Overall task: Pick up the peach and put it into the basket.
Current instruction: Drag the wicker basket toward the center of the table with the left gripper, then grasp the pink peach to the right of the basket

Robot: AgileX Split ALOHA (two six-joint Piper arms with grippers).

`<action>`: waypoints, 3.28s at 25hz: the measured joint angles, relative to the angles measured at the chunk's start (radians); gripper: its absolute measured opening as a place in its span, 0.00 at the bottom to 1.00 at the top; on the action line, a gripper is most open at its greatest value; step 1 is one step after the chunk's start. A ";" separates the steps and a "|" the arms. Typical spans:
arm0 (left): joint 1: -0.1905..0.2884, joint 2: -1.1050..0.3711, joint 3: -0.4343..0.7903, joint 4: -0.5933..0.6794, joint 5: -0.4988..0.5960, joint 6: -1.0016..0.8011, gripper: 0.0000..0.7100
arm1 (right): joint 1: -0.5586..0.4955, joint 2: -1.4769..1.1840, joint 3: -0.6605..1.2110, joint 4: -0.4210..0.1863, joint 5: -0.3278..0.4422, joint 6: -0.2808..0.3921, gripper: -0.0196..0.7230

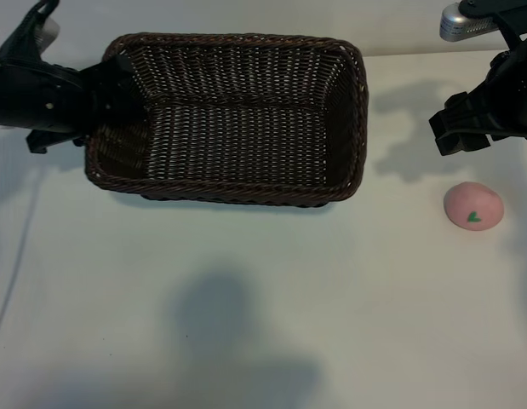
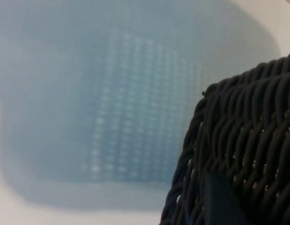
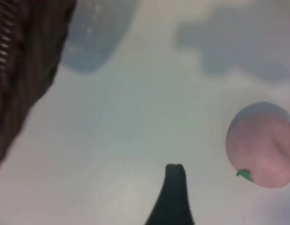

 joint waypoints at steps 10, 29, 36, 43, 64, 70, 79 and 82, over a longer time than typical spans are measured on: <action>-0.092 0.149 -0.081 -0.034 -0.042 -0.030 0.47 | 0.000 0.000 0.000 0.000 0.001 0.000 0.83; -0.092 0.268 -0.094 -0.080 -0.071 -0.037 0.47 | 0.000 0.000 0.000 0.000 0.002 0.000 0.83; -0.092 0.268 -0.097 -0.092 -0.061 -0.023 0.61 | 0.000 0.000 0.000 0.000 0.003 0.000 0.83; -0.093 0.218 -0.099 -0.096 -0.046 0.003 0.99 | 0.000 0.000 0.000 0.000 0.004 0.000 0.83; -0.094 -0.182 -0.175 0.275 0.098 -0.032 0.94 | 0.000 0.000 0.000 0.000 0.013 0.000 0.83; -0.095 -0.331 -0.177 0.413 0.110 -0.038 0.93 | 0.000 0.000 0.000 0.000 0.013 0.000 0.83; -0.095 -0.573 -0.178 0.659 0.252 -0.042 0.90 | 0.000 0.000 0.000 0.000 0.015 0.000 0.83; -0.095 -0.641 -0.178 0.690 0.333 -0.042 0.89 | 0.000 0.000 0.000 0.000 0.016 0.000 0.83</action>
